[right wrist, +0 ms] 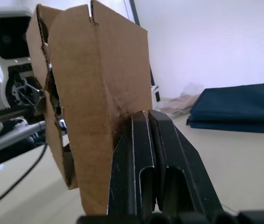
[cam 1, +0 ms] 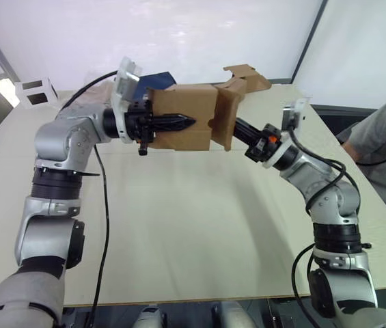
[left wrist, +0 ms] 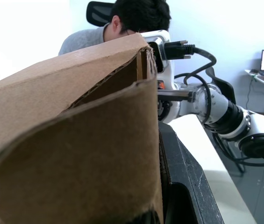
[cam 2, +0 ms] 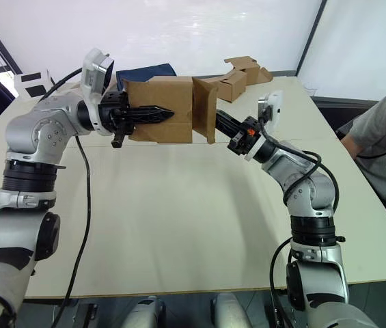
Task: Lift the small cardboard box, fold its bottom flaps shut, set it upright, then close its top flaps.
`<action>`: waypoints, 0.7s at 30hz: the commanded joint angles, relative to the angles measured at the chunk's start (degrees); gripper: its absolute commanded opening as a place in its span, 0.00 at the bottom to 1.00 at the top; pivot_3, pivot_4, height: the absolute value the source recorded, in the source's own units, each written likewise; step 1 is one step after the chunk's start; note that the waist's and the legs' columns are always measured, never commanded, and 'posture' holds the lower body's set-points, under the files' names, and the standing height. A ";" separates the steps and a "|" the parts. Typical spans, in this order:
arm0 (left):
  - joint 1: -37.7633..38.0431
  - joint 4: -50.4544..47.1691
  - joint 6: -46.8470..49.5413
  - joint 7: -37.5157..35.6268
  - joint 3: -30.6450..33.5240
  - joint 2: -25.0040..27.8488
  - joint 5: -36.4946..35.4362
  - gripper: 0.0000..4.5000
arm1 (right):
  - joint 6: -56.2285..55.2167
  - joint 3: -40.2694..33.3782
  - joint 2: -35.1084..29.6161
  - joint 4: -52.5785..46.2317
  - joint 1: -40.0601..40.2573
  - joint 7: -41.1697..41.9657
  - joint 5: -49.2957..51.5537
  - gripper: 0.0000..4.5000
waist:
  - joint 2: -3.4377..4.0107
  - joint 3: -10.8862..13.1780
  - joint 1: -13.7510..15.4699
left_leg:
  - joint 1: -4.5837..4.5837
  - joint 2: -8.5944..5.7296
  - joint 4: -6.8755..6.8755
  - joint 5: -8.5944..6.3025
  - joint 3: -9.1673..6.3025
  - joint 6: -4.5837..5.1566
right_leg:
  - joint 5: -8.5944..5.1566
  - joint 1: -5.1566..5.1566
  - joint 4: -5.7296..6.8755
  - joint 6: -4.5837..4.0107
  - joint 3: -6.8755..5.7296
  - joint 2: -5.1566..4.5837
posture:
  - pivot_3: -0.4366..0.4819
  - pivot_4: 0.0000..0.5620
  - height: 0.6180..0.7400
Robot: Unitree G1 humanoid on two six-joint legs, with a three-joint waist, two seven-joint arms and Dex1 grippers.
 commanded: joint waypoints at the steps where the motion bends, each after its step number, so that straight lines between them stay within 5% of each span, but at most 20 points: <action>1: -1.21 -0.50 -0.32 -0.02 1.45 0.14 -1.17 0.00 | 1.60 -2.28 1.25 -4.21 0.32 -1.47 4.79 0.01 | 0.00 0.00 -0.07 | 0.00 0.00 0.00 0.00 0.00 0.00 | 0.00 -0.01 0.00 0.00 0.00 0.00 | 0.48 0.27 1.00; 11: -2.13 0.42 0.25 -0.61 1.20 -0.09 -1.96 0.00 | 3.31 -3.99 5.19 -6.11 1.47 -4.31 12.31 0.01 | 0.00 0.00 -0.11 | 0.01 0.01 -0.02 -0.01 0.00 0.01 | 0.00 -0.02 0.01 0.00 0.01 0.02 | 0.48 0.27 1.00; 14: -2.23 0.45 0.59 -0.61 1.37 -0.06 -2.25 0.00 | 3.64 -3.46 5.50 -6.30 1.84 -4.20 12.91 0.17 | 0.00 0.00 -0.07 | 0.01 0.01 -0.02 0.00 0.00 0.01 | 0.00 -0.02 0.01 0.00 0.01 0.02 | 0.48 0.27 1.00; 19: -2.28 -0.35 1.87 0.73 2.13 -0.38 -3.20 0.00 | 4.15 -4.11 8.33 -6.05 2.32 -5.31 16.48 0.58 | 0.00 0.00 -0.13 | 0.01 0.01 -0.02 -0.01 0.00 0.01 | 0.00 -0.02 0.01 0.00 0.01 0.03 | 0.48 0.27 1.00; 21: -2.18 -0.62 1.97 0.76 2.07 -0.26 -3.49 0.00 | 4.60 -3.95 8.42 -6.26 2.62 -5.44 16.97 0.58 | 0.00 0.00 -0.13 | 0.01 0.01 -0.02 0.00 0.00 0.00 | 0.00 -0.02 0.01 0.00 0.01 0.02 | 0.48 0.27 1.00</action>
